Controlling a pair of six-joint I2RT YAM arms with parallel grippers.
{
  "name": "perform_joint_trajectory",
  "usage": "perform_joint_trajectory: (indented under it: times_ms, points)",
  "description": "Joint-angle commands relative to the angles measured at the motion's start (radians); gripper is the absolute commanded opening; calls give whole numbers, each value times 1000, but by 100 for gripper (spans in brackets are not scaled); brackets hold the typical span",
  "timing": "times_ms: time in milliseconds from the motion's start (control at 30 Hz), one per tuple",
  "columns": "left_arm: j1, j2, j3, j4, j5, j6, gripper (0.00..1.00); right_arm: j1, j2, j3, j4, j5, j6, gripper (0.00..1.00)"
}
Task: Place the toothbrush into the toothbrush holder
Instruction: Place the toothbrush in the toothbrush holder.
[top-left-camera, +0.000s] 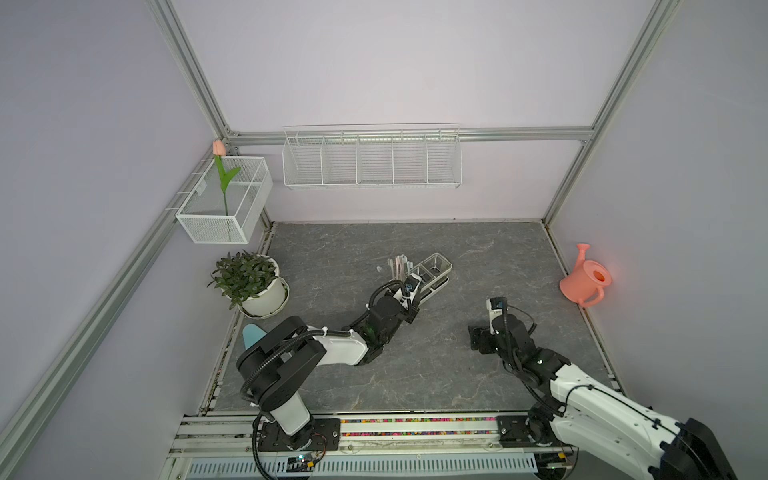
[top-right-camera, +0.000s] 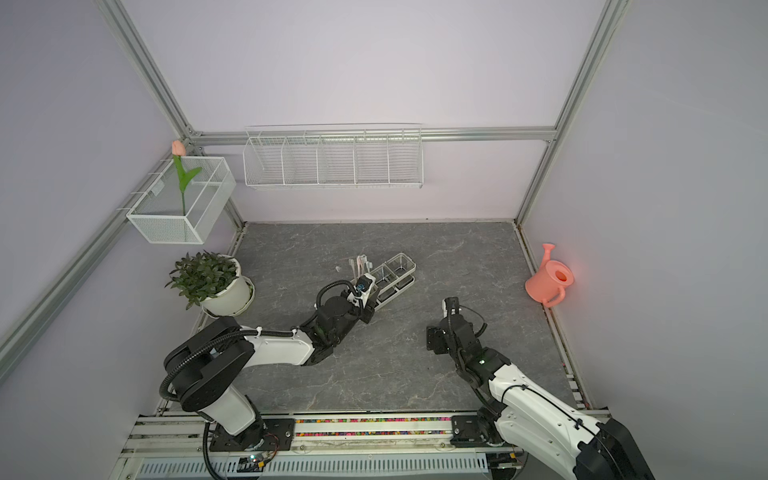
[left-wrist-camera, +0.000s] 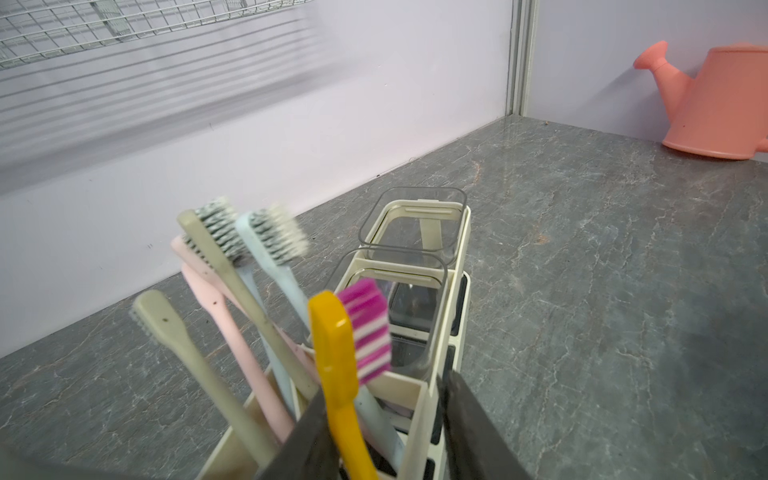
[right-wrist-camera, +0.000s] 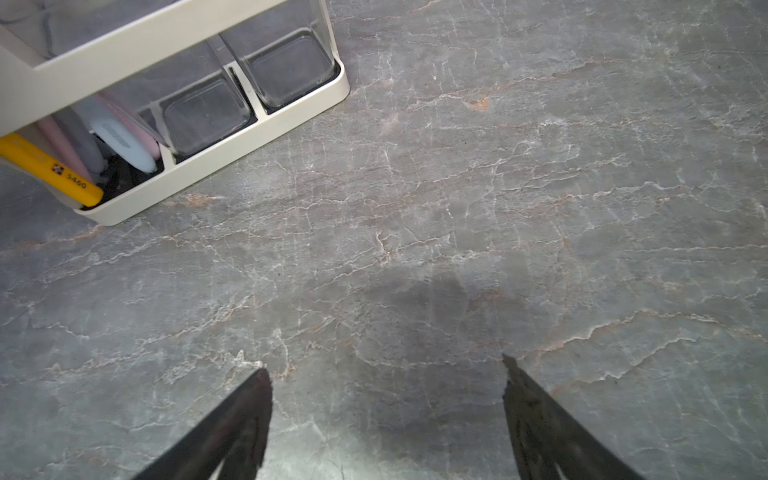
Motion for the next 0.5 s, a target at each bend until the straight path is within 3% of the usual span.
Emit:
perform_joint_trajectory:
  times_ms: [0,467]
  points:
    - [-10,-33,32,-9,-12,28,43,-9,-9,-9,14,-11,-11,89]
    - [-23,-85,15,-14,-35,29,48,-11,-10,-9,14,-13,-10,89]
